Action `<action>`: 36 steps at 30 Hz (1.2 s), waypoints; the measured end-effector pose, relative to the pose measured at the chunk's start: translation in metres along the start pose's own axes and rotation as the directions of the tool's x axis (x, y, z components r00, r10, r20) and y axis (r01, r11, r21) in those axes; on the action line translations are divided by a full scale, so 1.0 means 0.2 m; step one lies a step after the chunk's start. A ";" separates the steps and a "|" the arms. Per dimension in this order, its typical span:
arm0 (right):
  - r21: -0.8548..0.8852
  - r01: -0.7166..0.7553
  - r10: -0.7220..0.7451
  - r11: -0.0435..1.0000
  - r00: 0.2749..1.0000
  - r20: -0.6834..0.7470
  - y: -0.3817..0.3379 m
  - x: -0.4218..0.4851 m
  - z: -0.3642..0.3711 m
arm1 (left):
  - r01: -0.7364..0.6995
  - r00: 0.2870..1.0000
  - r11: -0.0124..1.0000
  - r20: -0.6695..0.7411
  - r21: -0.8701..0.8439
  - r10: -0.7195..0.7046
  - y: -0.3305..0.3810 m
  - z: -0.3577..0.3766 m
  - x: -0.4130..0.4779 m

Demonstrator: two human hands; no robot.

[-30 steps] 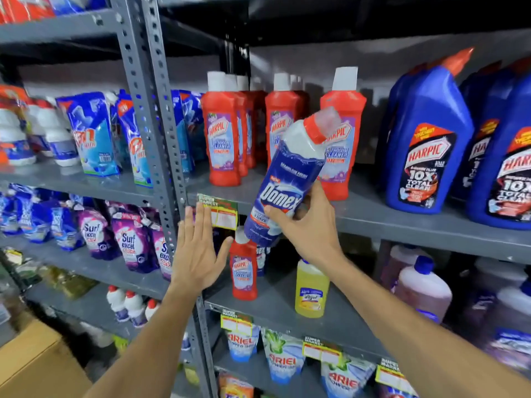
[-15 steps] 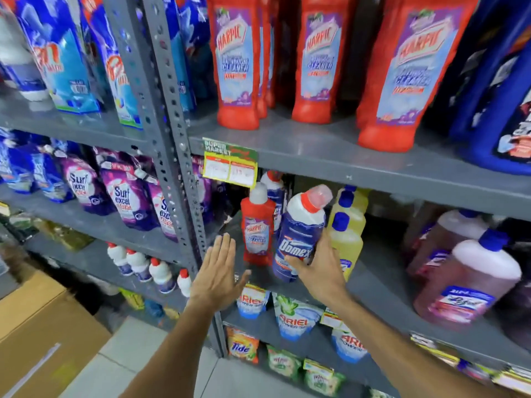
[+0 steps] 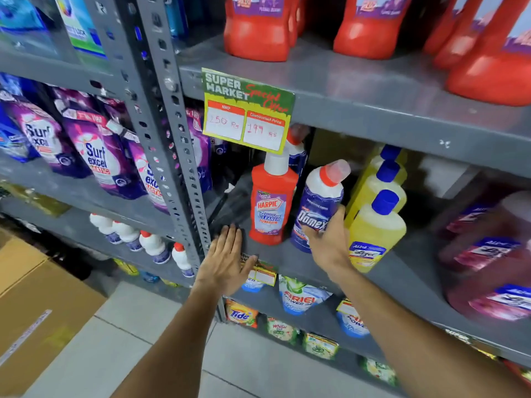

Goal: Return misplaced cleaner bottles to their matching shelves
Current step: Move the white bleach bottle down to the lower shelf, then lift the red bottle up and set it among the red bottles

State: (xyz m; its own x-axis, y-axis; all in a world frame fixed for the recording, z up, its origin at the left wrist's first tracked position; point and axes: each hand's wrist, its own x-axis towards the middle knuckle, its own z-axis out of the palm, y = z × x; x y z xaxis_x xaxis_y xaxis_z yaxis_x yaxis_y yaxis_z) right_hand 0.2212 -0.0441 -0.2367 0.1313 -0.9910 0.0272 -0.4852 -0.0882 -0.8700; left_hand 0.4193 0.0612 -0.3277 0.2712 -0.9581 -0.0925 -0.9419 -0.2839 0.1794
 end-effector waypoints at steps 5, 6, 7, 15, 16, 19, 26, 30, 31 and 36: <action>-0.005 -0.041 0.041 0.999 0.998 -0.041 -0.01 0.10 0.02 | -0.005 1.000 1.000 0.003 0.003 0.005 -0.01 0.00 0.00; -0.011 -0.042 0.042 0.999 0.998 -0.051 -0.01 0.11 0.02 | -0.004 1.000 1.000 0.006 0.007 0.004 0.00 0.00 0.00; -0.018 -0.044 0.043 0.999 0.997 -0.063 -0.01 0.12 0.03 | -0.004 1.000 1.000 0.009 0.012 0.004 0.00 -0.01 0.00; -0.078 -0.181 0.174 0.980 0.980 -0.093 0.04 -0.02 0.11 | -0.006 1.000 1.000 0.011 0.017 0.006 -0.01 0.01 0.00; -0.081 -0.207 0.201 0.975 0.976 -0.078 0.05 -0.05 0.12 | -0.010 1.000 1.000 0.012 0.017 0.010 -0.01 0.01 0.00; -0.091 -0.274 0.271 0.957 0.961 -0.052 0.06 -0.13 0.13 | -0.032 0.999 0.999 0.019 0.010 0.032 -0.02 0.00 -0.01; -0.050 -0.058 0.063 0.997 0.992 0.108 -0.05 -0.12 0.09 | -0.065 0.998 0.998 0.020 0.020 0.064 -0.04 -0.02 -0.03; 0.138 0.030 -0.066 0.990 0.961 0.270 -0.20 -0.04 0.12 | -0.055 0.998 0.998 0.020 0.030 0.054 -0.02 -0.02 -0.02; 0.145 0.030 -0.070 0.989 0.958 0.279 -0.23 -0.03 0.13 | -0.048 0.999 0.998 0.027 0.034 0.047 -0.02 -0.02 -0.02; 0.120 0.059 -0.088 0.991 0.964 0.253 -0.26 0.02 0.15 | -0.037 0.997 0.999 0.076 0.034 0.034 -0.01 -0.05 -0.01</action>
State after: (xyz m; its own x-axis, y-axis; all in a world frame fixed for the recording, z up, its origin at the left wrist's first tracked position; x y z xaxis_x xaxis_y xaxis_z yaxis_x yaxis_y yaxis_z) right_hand 0.2723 -0.0411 -0.2063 0.3878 -0.9215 -0.0218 -0.3698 -0.1338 -0.9194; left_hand 0.4220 0.0625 -0.3186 0.2230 -0.9616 -0.1600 -0.9574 -0.2469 0.1495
